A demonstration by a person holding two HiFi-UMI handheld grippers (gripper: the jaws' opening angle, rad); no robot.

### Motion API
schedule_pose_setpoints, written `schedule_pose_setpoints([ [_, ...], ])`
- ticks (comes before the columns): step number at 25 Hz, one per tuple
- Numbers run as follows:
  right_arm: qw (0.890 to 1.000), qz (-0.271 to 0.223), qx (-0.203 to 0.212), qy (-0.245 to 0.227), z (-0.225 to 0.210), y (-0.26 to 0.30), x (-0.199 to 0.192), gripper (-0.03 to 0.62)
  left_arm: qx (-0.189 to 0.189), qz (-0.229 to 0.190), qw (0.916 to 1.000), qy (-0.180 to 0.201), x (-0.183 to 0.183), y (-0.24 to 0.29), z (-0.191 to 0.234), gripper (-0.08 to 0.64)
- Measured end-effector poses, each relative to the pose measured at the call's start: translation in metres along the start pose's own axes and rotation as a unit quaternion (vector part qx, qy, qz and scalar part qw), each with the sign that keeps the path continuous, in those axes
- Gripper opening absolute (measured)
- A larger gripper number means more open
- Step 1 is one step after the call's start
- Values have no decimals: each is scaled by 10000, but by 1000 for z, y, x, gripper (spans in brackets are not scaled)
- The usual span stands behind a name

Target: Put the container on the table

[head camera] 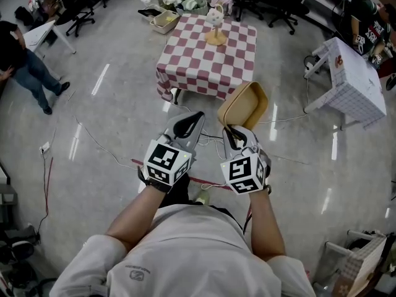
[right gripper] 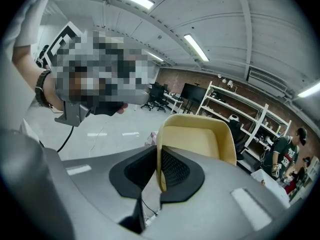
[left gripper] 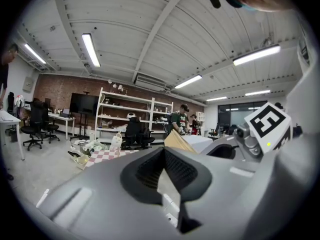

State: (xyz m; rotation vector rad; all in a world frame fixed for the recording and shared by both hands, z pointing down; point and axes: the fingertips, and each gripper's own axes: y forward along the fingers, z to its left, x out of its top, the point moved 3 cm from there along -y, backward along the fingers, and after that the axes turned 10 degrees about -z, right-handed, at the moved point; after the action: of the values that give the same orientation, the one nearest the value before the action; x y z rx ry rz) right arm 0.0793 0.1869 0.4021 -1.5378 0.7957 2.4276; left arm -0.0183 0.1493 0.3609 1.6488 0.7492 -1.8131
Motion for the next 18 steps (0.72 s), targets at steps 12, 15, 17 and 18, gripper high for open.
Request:
schedule_pose_setpoints([
  [12, 9995, 273, -143, -43, -35, 118, 19, 31, -268, 16, 9996, -128, -5, 69, 114, 6],
  [15, 9990, 359, -259, 5, -46, 148, 25, 32, -400, 37, 9990, -182, -6, 87, 143, 6],
  [17, 9986, 428, -321, 22, -52, 167, 26, 32, -489, 58, 9986, -206, -8, 98, 160, 6],
  [18, 9984, 465, -336, 25, -54, 175, 25, 32, -529, 73, 9983, -216, -10, 102, 168, 6],
])
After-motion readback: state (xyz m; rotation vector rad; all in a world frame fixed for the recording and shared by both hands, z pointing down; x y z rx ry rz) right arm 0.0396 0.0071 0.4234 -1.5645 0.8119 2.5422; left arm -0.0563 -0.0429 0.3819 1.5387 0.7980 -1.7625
